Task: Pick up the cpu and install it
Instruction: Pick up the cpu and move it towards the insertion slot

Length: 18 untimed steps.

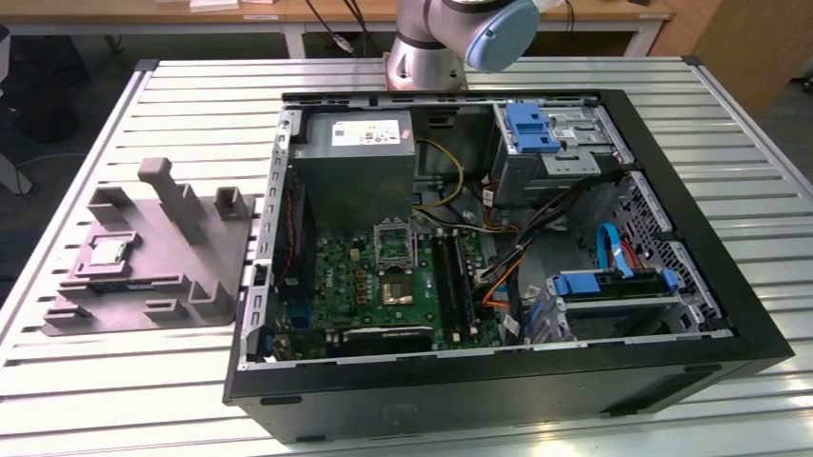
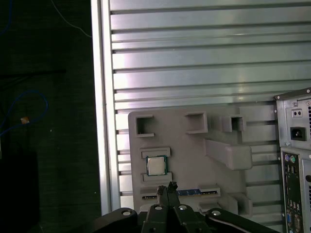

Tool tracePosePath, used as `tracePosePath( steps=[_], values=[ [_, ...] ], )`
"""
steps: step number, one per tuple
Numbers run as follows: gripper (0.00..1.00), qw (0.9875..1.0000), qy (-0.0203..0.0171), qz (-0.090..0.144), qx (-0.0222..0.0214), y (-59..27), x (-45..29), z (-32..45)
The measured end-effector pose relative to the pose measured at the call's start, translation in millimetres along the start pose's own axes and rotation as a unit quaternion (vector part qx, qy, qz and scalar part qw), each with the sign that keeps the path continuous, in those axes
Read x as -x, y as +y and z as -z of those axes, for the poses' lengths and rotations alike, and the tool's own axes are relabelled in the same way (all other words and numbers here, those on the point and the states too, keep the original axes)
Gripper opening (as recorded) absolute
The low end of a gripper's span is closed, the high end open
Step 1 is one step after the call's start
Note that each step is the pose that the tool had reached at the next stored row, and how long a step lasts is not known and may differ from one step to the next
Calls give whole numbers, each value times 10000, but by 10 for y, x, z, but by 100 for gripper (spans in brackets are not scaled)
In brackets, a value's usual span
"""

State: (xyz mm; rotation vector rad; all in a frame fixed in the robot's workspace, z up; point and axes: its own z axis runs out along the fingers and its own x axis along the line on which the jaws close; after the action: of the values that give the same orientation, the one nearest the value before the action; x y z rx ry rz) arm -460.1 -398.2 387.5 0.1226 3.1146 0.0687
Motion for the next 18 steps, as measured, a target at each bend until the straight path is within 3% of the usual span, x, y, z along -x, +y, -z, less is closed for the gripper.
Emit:
tracePosePath(
  steps=[6,10,12,13,14,18],
  values=[
    [11,10000,0,-3,0,0,0,0],
    [29,10000,0,-4,0,0,0,0],
    [29,10000,0,-6,0,0,0,0],
    [93,10000,0,-3,0,0,0,0],
    [98,10000,0,-2,0,0,0,0],
    [98,10000,0,1,0,0,0,0]
  ],
)
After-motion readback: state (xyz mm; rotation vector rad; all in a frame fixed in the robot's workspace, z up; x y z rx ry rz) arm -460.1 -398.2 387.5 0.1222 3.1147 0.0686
